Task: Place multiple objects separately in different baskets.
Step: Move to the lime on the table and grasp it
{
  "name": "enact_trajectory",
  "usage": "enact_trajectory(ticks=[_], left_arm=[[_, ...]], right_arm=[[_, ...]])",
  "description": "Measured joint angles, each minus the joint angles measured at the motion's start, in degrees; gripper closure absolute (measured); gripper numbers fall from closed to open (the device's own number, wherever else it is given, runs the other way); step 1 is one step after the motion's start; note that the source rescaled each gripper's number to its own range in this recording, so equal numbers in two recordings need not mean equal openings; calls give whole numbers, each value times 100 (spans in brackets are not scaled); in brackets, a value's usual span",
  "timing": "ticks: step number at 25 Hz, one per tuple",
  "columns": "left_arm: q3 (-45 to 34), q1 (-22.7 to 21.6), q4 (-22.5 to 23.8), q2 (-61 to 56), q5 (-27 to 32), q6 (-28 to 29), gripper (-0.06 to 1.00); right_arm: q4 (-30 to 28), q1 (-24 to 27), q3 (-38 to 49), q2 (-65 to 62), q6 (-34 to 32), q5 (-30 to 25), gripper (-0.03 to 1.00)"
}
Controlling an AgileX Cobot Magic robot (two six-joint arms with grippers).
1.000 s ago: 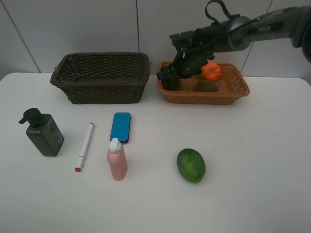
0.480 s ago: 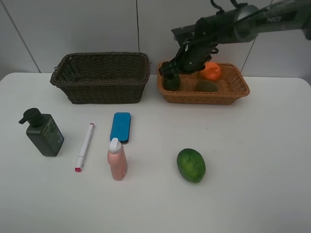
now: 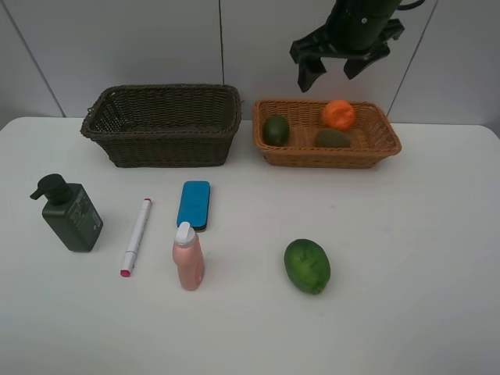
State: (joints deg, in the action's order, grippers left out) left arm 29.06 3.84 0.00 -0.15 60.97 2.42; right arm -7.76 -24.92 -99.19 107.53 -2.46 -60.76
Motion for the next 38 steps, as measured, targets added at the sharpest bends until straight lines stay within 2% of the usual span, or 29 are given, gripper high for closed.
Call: enact_trajectory(ticks=[3, 5, 10, 14, 19, 24, 33, 35, 38], left_arm=[[0, 0, 0, 0, 0, 0, -6], [0, 0, 0, 0, 0, 0, -6], [0, 0, 0, 0, 0, 0, -6], [0, 0, 0, 0, 0, 0, -6], [0, 0, 0, 0, 0, 0, -6], [0, 0, 0, 0, 0, 0, -6], [0, 0, 0, 0, 0, 0, -6], [0, 0, 0, 0, 0, 0, -6], [0, 0, 0, 0, 0, 0, -6]], right_arm=[[254, 0, 0, -305, 0, -672, -3], [409, 0, 0, -461, 0, -847, -3], [904, -6, 344, -906, -61, -871, -3], [983, -76, 1187, -1329, -256, -876, -3], [1005, -432, 2362, -1807, -343, -844, -3], [1033, -741, 3314, -1970, -664, -260, -3], [1135, -1115, 4798, -1970, -985, 1862, -3], [1173, -1126, 4977, -1947, -1065, 2082, -3], [1197, -1132, 5038, -1762, -1103, 2129, -3]])
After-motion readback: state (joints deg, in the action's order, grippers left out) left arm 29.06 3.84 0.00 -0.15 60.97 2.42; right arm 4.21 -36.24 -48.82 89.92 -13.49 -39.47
